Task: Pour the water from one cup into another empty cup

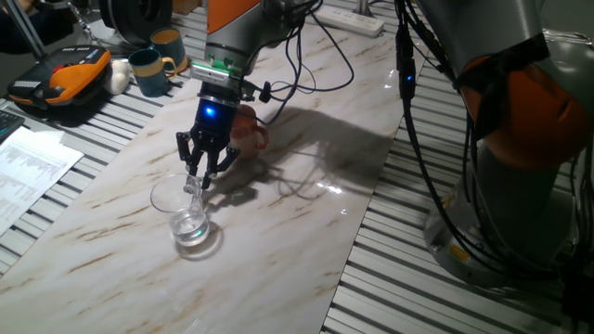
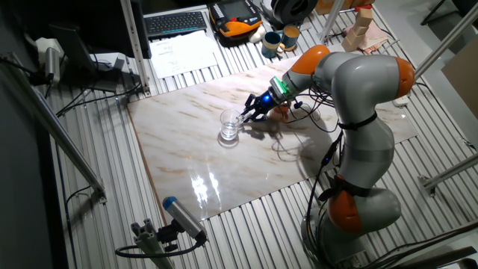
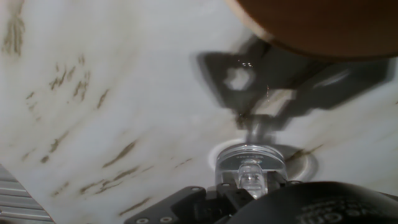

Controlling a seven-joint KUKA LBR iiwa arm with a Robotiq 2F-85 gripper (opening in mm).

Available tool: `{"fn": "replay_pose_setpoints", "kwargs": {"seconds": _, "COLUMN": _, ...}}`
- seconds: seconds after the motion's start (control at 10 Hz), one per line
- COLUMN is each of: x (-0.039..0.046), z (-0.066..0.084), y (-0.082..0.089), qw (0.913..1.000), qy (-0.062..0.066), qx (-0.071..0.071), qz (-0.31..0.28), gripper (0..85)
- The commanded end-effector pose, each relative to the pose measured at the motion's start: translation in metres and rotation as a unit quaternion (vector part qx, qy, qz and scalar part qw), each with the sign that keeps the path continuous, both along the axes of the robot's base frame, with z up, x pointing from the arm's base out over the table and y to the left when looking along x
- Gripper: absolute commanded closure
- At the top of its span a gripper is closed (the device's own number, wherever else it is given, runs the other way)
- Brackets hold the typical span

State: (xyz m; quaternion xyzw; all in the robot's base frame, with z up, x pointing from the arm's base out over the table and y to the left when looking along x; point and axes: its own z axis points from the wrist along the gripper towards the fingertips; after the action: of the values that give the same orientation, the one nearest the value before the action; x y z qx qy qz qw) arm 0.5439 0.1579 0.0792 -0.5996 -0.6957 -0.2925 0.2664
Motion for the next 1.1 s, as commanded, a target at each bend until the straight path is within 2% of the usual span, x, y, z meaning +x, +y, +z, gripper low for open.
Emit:
{"fn": "replay_pose_setpoints", "kwargs": {"seconds": 0.0, "x": -0.0001, "z": -0.0001, "y": 0.0, "qw": 1.0, "qy": -0.001, "qx": 0.005, "qz": -0.001, "gripper": 51.0}}
{"fn": "replay_pose_setpoints", "kwargs": {"seconds": 0.4, "x": -0.0001, "z": 0.0031, "y": -0.0008, "qw": 1.0, "qy": -0.001, "qx": 0.008, "qz": -0.002, "gripper": 51.0}}
{"fn": "replay_pose_setpoints", "kwargs": {"seconds": 1.0, "x": -0.0007, "z": 0.004, "y": 0.0021, "qw": 0.9996, "qy": -0.004, "qx": 0.027, "qz": -0.006, "gripper": 51.0}}
